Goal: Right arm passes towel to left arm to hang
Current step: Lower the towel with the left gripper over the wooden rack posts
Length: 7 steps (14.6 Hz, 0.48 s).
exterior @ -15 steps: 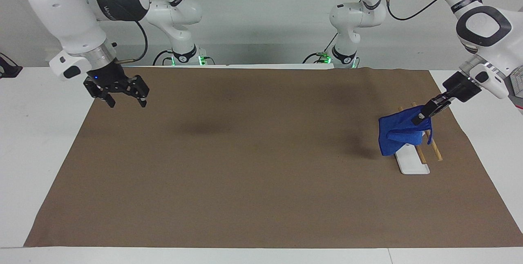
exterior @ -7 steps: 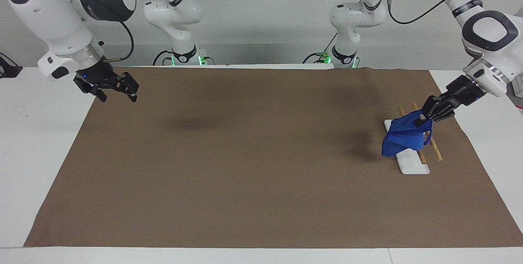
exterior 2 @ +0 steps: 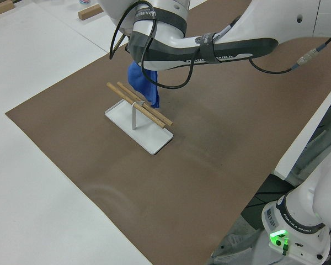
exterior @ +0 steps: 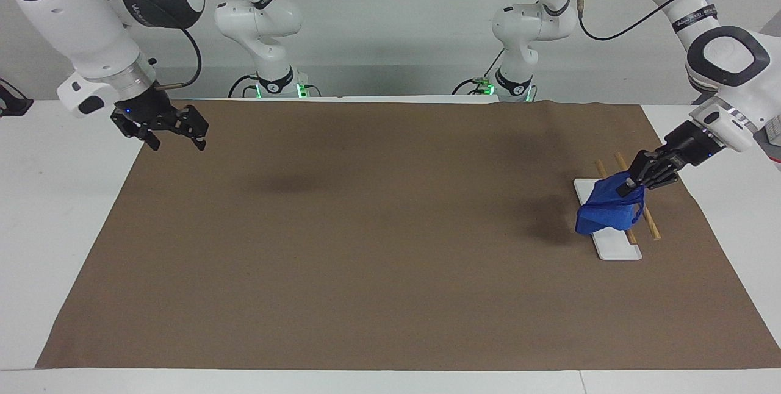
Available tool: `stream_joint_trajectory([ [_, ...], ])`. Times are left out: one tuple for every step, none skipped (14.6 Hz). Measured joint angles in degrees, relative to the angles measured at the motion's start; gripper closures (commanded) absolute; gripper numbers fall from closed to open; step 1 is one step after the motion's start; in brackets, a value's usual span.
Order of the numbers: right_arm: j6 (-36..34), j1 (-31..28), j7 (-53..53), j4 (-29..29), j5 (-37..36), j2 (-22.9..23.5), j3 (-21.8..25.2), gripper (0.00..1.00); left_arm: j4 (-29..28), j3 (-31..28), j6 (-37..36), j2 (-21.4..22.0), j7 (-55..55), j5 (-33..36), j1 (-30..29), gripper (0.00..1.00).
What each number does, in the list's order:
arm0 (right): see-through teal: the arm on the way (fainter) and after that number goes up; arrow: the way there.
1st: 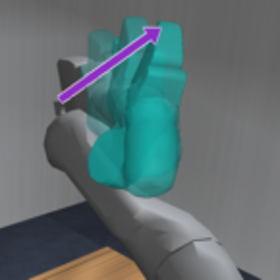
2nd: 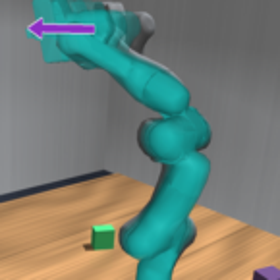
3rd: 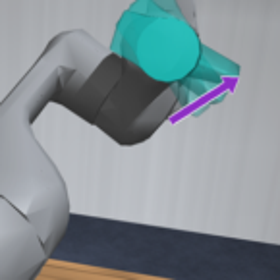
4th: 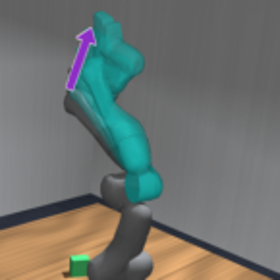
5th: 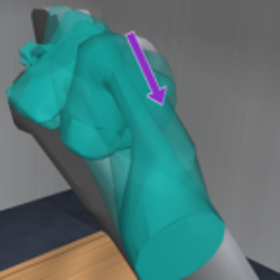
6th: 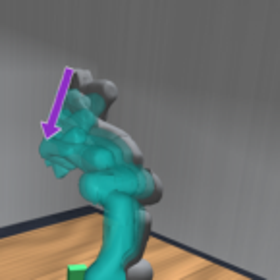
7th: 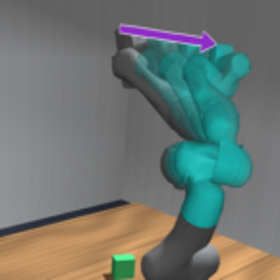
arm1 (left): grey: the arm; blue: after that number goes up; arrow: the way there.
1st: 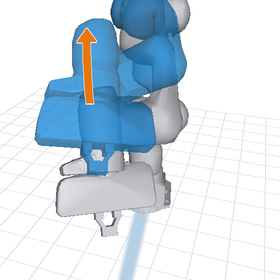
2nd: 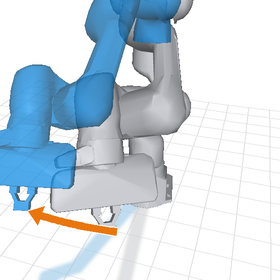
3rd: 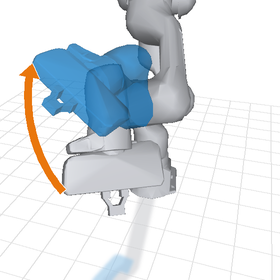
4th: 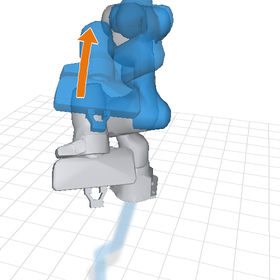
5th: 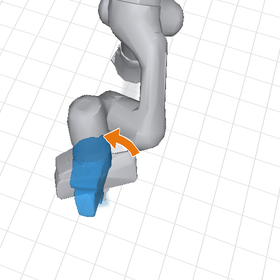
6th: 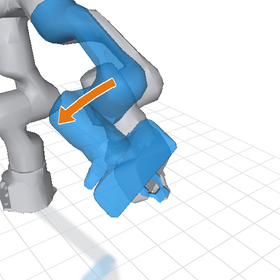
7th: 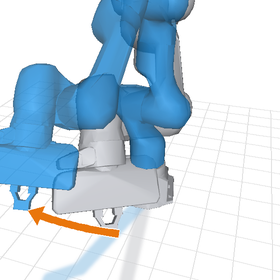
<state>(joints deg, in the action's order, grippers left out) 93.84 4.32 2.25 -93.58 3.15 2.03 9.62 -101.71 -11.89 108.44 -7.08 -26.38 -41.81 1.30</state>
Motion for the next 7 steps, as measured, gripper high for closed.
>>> stream_joint_trajectory([
  [-0.3,0.0,0.0,0.0,0.0,0.0,0.0,0.01,-0.2,-0.6,-0.1,-0.1,-1.6,0.0,-0.7,1.0],
  [-0.5,0.0,0.0,0.0,0.0,0.0,0.0,0.01,-0.2,-1.5,-0.2,-0.3,-2.8,0.0,-1.1,1.0],
  [-0.6,0.0,0.0,0.0,0.0,0.0,-0.1,0.01,-0.2,-2.2,-0.3,-0.3,-3.6,0.0,-1.5,1.0],
  [-0.6,0.0,0.0,0.0,0.0,0.0,-0.1,0.01,-0.2,-2.8,-0.3,-0.3,-3.9,0.0,-1.7,1.0],
  [-0.6,0.0,0.0,0.0,0.0,0.0,-0.1,0.01,-0.2,-3.4,-0.2,-0.4,-4.0,0.0,-1.7,1.0],
  [-0.7,0.0,0.0,0.0,0.0,0.0,-0.1,0.01,-0.2,-4.1,-0.2,-0.4,-4.1,0.3,-1.7,1.0],
  [-0.7,0.0,0.0,0.0,0.0,0.0,-0.1,0.01,-0.2,-5.0,-0.2,-0.5,-4.3,1.3,-1.7,1.0],
])
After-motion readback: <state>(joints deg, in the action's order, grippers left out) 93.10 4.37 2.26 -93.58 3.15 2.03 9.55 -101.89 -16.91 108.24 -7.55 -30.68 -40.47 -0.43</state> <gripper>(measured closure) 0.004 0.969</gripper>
